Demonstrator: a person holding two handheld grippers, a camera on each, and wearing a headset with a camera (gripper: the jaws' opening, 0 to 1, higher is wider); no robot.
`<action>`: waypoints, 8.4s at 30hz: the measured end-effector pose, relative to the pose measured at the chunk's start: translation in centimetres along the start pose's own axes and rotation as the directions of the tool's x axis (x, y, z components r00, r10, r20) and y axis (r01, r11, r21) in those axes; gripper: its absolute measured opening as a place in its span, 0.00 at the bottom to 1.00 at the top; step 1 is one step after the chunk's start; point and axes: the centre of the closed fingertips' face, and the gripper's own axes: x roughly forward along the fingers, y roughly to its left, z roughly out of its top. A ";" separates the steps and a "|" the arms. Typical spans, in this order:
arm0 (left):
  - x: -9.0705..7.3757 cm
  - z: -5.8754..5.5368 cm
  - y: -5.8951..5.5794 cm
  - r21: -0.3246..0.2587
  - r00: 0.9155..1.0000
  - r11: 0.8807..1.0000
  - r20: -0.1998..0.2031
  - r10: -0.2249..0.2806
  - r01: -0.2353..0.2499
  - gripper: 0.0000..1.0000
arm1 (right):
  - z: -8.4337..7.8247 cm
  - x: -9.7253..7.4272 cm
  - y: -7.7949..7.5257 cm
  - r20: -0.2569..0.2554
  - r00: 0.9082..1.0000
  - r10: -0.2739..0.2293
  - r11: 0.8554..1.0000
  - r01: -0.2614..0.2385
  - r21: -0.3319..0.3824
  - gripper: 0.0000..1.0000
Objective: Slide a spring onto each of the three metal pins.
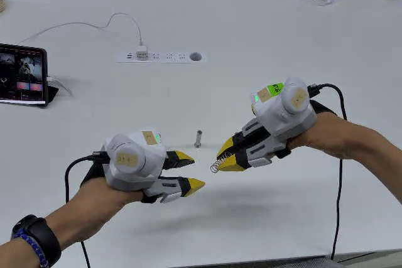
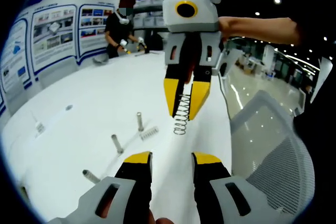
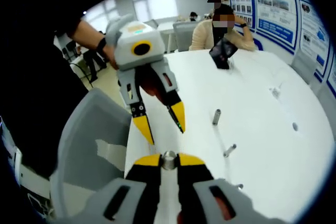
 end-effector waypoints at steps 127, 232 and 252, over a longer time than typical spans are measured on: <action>-9.1 -9.4 5.7 -0.328 0.949 0.891 -0.086 0.303 -0.314 0.69 | -4.3 8.7 -12.7 -0.367 0.926 -0.094 0.985 0.032 -0.170 0.13; -7.0 -5.3 6.2 -0.265 0.958 0.920 -0.064 0.281 -0.288 0.71 | -2.8 1.3 -9.2 0.113 0.899 -0.424 0.846 0.348 0.403 0.67; -6.1 -4.6 6.2 -0.251 0.962 0.929 -0.062 0.265 -0.272 0.71 | -6.0 0.2 -6.6 0.114 0.879 -0.463 0.796 0.356 0.489 0.71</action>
